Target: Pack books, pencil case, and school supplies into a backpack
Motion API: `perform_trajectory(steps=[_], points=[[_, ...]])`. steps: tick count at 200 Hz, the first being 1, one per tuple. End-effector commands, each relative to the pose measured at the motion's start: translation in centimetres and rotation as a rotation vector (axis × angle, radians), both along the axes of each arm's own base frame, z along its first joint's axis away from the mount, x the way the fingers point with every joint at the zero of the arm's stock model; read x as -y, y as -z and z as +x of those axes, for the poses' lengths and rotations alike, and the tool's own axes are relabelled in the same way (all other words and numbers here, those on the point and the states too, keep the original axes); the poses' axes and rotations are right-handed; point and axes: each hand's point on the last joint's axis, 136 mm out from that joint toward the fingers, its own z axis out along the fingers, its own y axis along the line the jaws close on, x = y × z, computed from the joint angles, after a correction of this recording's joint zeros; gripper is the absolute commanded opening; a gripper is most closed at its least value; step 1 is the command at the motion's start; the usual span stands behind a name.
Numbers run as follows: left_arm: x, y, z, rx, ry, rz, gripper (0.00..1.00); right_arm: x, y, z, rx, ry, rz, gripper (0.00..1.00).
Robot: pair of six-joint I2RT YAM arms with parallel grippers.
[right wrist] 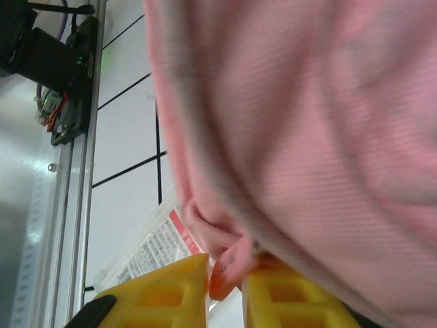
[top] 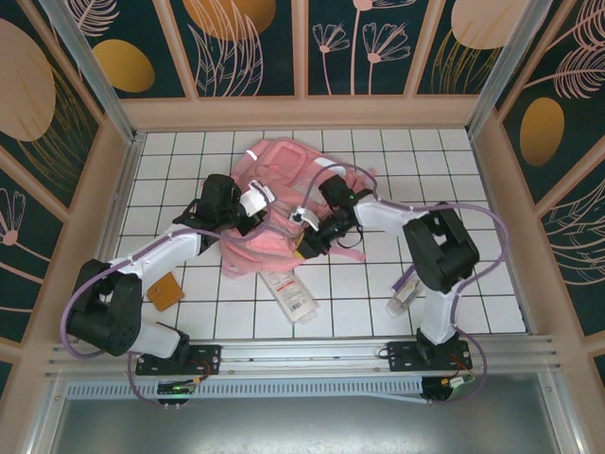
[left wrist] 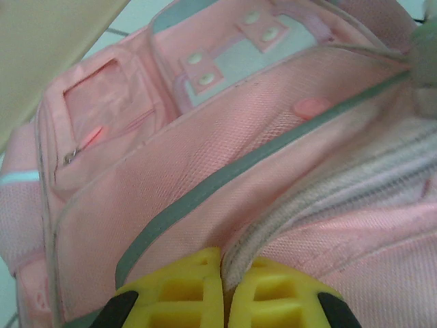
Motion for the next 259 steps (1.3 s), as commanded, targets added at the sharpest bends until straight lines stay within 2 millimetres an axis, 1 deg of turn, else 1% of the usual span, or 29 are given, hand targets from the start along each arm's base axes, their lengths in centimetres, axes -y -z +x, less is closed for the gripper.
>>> perform_trajectory(steps=[1,17,30,35,37,42,46,50,71,80,89,106,123,133,145,158,173,174,179,195,199,204,217,223,232,236,241,252,259], points=[[3.9,-3.4,-1.2,0.174,0.269,-0.045,0.00,-2.0,-4.6,-1.3,0.425,-0.143,0.227,0.25],[3.2,-2.5,-1.6,0.196,0.363,0.018,0.00,0.3,-4.0,-2.7,0.661,-0.258,0.216,0.29],[2.6,-2.1,-1.4,0.198,0.396,0.045,0.00,1.6,-4.5,-2.6,0.777,-0.269,0.209,0.30],[2.4,-2.0,-1.3,0.197,0.400,0.053,0.00,2.1,-5.1,-2.5,0.810,-0.260,0.217,0.31],[2.3,-2.1,-1.2,0.198,0.401,0.055,0.00,2.2,-5.3,-2.4,0.818,-0.256,0.220,0.34],[2.3,-2.1,-1.1,0.201,0.408,0.061,0.00,2.7,-5.8,-2.3,0.843,-0.245,0.231,0.36],[2.2,-2.1,-1.1,0.203,0.415,0.066,0.00,3.1,-6.5,-2.1,0.871,-0.235,0.244,0.44],[2.2,-2.1,-1.2,0.206,0.426,0.073,0.00,3.4,-6.8,-2.0,0.895,-0.231,0.252,0.45],[2.5,-2.3,-1.4,0.220,0.469,0.076,0.00,5.3,-7.9,0.1,1.039,-0.158,0.221,0.47],[2.7,-2.3,-1.5,0.226,0.489,0.078,0.00,5.6,-8.2,0.7,1.093,-0.141,0.206,0.52],[2.7,-2.3,-1.7,0.226,0.502,0.079,0.00,6.8,-8.2,2.4,1.146,-0.102,0.160,0.54],[2.8,-2.1,-1.8,0.217,0.521,0.084,0.00,7.8,-7.3,4.7,1.245,-0.085,0.075,0.57],[3.0,-1.7,-2.3,0.193,0.546,0.072,0.00,7.6,-7.0,6.9,1.326,-0.060,0.048,0.59],[3.2,-1.6,-2.6,0.183,0.561,0.059,0.00,7.2,-6.8,7.6,1.343,-0.058,0.057,0.60],[3.4,-1.5,-2.9,0.176,0.574,0.046,0.00,6.4,-6.2,8.2,1.339,-0.077,0.065,0.64],[3.4,-1.3,-3.0,0.165,0.577,0.043,0.00,5.4,-5.3,8.3,1.317,-0.111,0.071,0.64],[3.3,-0.9,-3.0,0.164,0.588,0.056,0.00,4.4,-4.1,8.1,1.224,-0.150,0.103,0.65],[3.4,-1.4,-2.8,0.180,0.589,0.057,0.00,4.4,-4.0,8.1,1.218,-0.150,0.103,0.65],[3.5,-1.8,-2.5,0.199,0.595,0.062,0.00,4.1,-3.8,8.3,1.203,-0.144,0.103,0.65],[3.6,-1.9,-2.3,0.216,0.606,0.074,0.00,3.3,-4.0,9.5,1.258,-0.087,0.107,0.65],[3.6,-1.8,-2.2,0.217,0.605,0.078,0.00,3.1,-4.2,9.8,1.273,-0.069,0.116,0.64],[3.5,-1.7,-2.1,0.217,0.603,0.084,0.00,2.9,-4.5,9.9,1.279,-0.056,0.130,0.59],[3.3,-1.6,-1.2,0.210,0.569,0.098,0.00,2.4,-5.3,10.0,1.243,-0.042,0.175,0.31],[3.0,-2.0,0.4,0.204,0.473,0.088,0.00,2.1,-5.6,9.9,1.221,-0.049,0.188,0.21],[2.1,-3.1,3.7,0.200,0.266,0.064,0.10,1.6,-5.9,9.8,1.190,-0.048,0.205,0.07],[1.4,-3.6,4.9,0.202,0.180,0.064,0.12,1.4,-6.2,9.8,1.175,-0.039,0.218,0.03],[0.8,-4.3,5.9,0.201,0.107,0.063,0.13,1.2,-6.4,9.9,1.154,-0.022,0.234,0.01],[0.1,-5.6,6.1,0.183,0.046,0.046,0.17,0.8,-7.3,10.1,1.121,0.030,0.279,0.00],[0.1,-6.9,5.7,0.169,0.020,-0.008,0.34,0.7,-7.7,10.4,1.097,0.074,0.299,0.00]])
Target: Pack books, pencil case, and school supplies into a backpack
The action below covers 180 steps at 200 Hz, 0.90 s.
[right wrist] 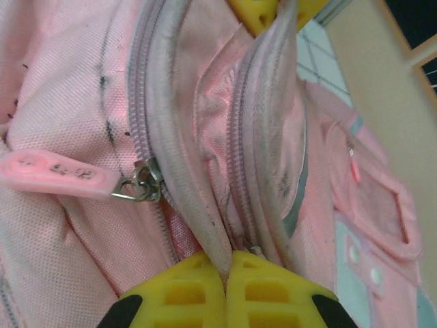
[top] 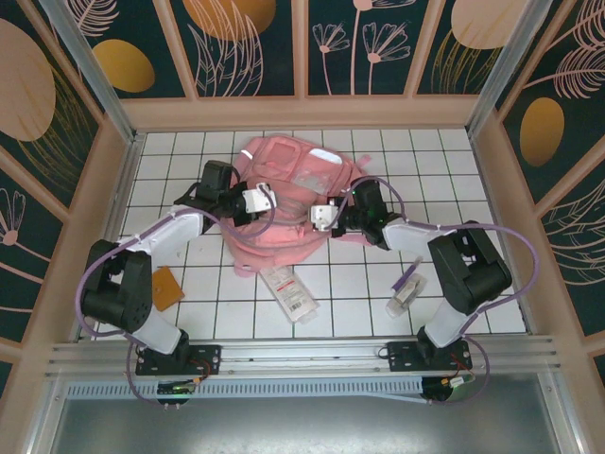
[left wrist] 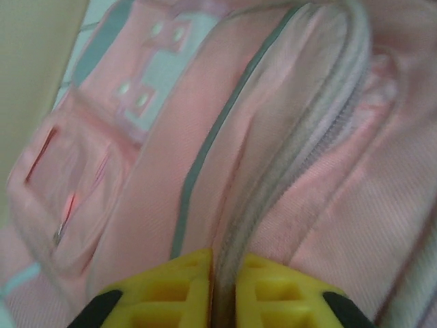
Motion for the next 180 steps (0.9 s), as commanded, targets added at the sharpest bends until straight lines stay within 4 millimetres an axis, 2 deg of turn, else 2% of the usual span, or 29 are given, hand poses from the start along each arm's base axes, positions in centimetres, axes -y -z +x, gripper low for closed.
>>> perform_trajectory(steps=[1,10,20,31,38,45,66,81,84,100,126,132,161,180], points=[[0.3,-7.5,3.1,0.081,-0.207,-0.204,0.36,-3.1,-4.2,-0.3,-0.048,-0.036,0.197,0.00],[0.3,-9.1,2.2,0.041,-0.249,-0.298,0.49,-3.5,-4.7,-0.3,-0.074,-0.012,0.241,0.00],[-0.2,-10.7,1.3,-0.019,-0.334,-0.417,0.56,-3.7,-5.0,0.1,-0.101,0.021,0.264,0.00],[-1.6,-12.1,1.2,-0.092,-0.525,-0.571,0.50,-3.7,-5.1,0.6,-0.131,0.073,0.279,0.00],[-2.5,-12.2,1.1,-0.159,-0.653,-0.664,0.44,-3.7,-5.3,1.0,-0.150,0.103,0.292,0.00],[-2.4,-11.8,0.4,-0.244,-0.704,-0.714,0.40,-3.7,-5.5,1.2,-0.173,0.131,0.305,0.00],[0.8,-9.7,-2.6,-0.448,-0.721,-0.746,0.39,-3.8,-6.5,1.2,-0.261,0.168,0.414,0.00],[2.2,-8.5,-3.4,-0.584,-0.809,-0.808,0.33,-3.7,-7.5,0.8,-0.315,0.163,0.527,0.00],[2.1,-6.9,-3.8,-0.625,-0.856,-0.797,0.33,-3.7,-7.4,0.7,-0.328,0.164,0.538,0.00],[2.8,-4.1,-4.6,-0.745,-0.968,-0.782,0.34,-4.0,-7.3,0.7,-0.369,0.159,0.570,0.00],[4.0,-1.4,-5.2,-0.772,-1.005,-0.702,0.39,-4.7,-6.9,0.3,-0.380,0.139,0.571,0.00],[4.3,-2.2,-4.6,-0.762,-1.007,-0.722,0.39,-4.9,-6.8,0.2,-0.383,0.133,0.567,0.00],[4.3,-1.0,-4.0,-0.750,-1.056,-0.681,0.42,-5.4,-6.7,0.3,-0.368,0.127,0.538,0.00],[5.8,-0.3,-4.7,-0.782,-1.003,-0.637,0.42,-5.3,-6.5,0.6,-0.363,0.152,0.526,0.00]])
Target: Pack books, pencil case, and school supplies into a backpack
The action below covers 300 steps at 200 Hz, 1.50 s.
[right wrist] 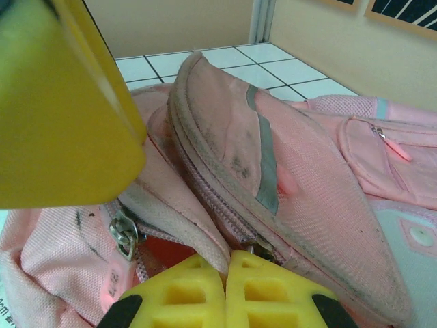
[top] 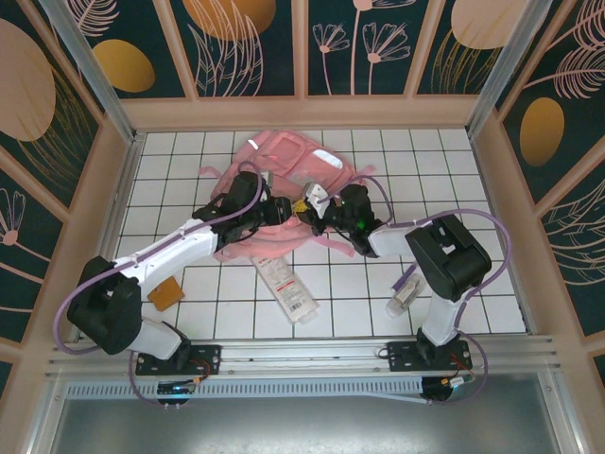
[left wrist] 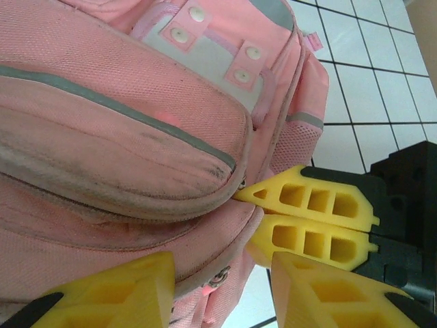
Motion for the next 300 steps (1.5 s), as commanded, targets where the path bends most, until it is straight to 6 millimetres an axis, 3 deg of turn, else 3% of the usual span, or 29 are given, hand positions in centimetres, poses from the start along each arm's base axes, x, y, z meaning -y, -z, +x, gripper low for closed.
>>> perform_trajectory(steps=[1,18,46,89,139,182,226,270,281,300], points=[[1.1,1.8,-0.8,-0.072,0.020,0.025,0.42,-1.6,-5.3,-0.1,0.113,-0.035,0.117,0.00],[2.5,1.9,-2.1,-0.071,0.080,0.022,0.42,-1.3,-5.0,0.6,0.098,-0.001,0.097,0.00],[2.8,1.2,-3.8,-0.077,0.093,-0.037,0.39,-1.2,-4.8,0.8,0.109,-0.006,0.068,0.00],[2.6,3.2,-6.0,-0.148,0.094,-0.049,0.41,-1.7,-5.4,-0.6,0.155,-0.085,0.099,0.00],[-1.2,2.7,-2.8,-0.049,-0.186,0.032,0.49,-2.9,-5.3,-2.8,0.172,-0.192,0.075,0.00],[-5.2,1.8,-1.0,0.025,-0.384,0.155,0.41,-3.7,-4.7,-4.5,0.187,-0.261,0.017,0.00],[-4.5,3.6,-0.7,0.030,-0.316,0.197,0.38,-3.9,-5.3,-5.2,0.188,-0.295,0.029,0.00],[-8.3,3.2,0.3,0.063,-0.431,0.277,0.09,-3.7,-5.4,-7.7,0.255,-0.432,0.006,0.00],[-8.0,2.4,0.5,0.095,-0.367,0.254,0.00,-3.6,-4.9,-7.5,0.265,-0.423,-0.027,0.00],[-6.4,0.7,0.2,0.181,-0.180,0.211,0.00,-3.0,-3.7,-6.7,0.283,-0.400,-0.096,0.00]])
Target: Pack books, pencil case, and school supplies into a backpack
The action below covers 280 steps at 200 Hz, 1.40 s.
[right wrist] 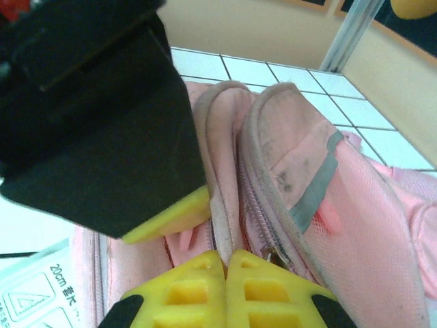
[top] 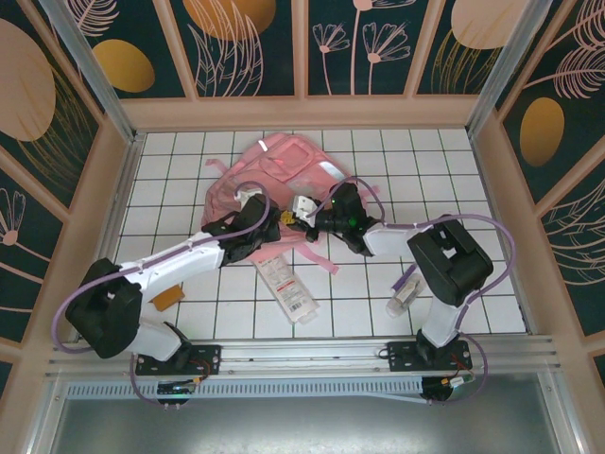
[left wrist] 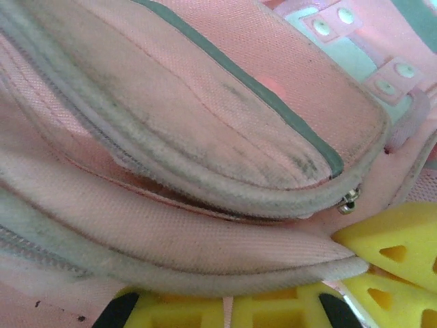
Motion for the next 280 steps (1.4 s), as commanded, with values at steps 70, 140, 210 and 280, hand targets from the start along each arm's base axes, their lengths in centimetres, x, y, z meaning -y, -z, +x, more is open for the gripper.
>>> perform_trajectory(steps=[70,140,210,280], points=[[-1.7,-3.2,-2.3,0.206,0.445,0.095,0.00,5.0,0.6,2.5,0.210,0.020,-0.228,0.00],[0.5,-3.7,-2.8,0.258,0.616,0.032,0.11,8.7,-1.1,4.7,0.252,0.095,-0.207,0.00],[7.2,-2.8,-1.8,0.111,0.603,-0.335,0.48,6.9,-1.8,3.3,0.190,0.038,-0.122,0.00],[4.4,1.1,1.7,0.035,0.375,-0.099,0.39,6.2,-1.7,2.3,0.173,-0.007,-0.119,0.00]])
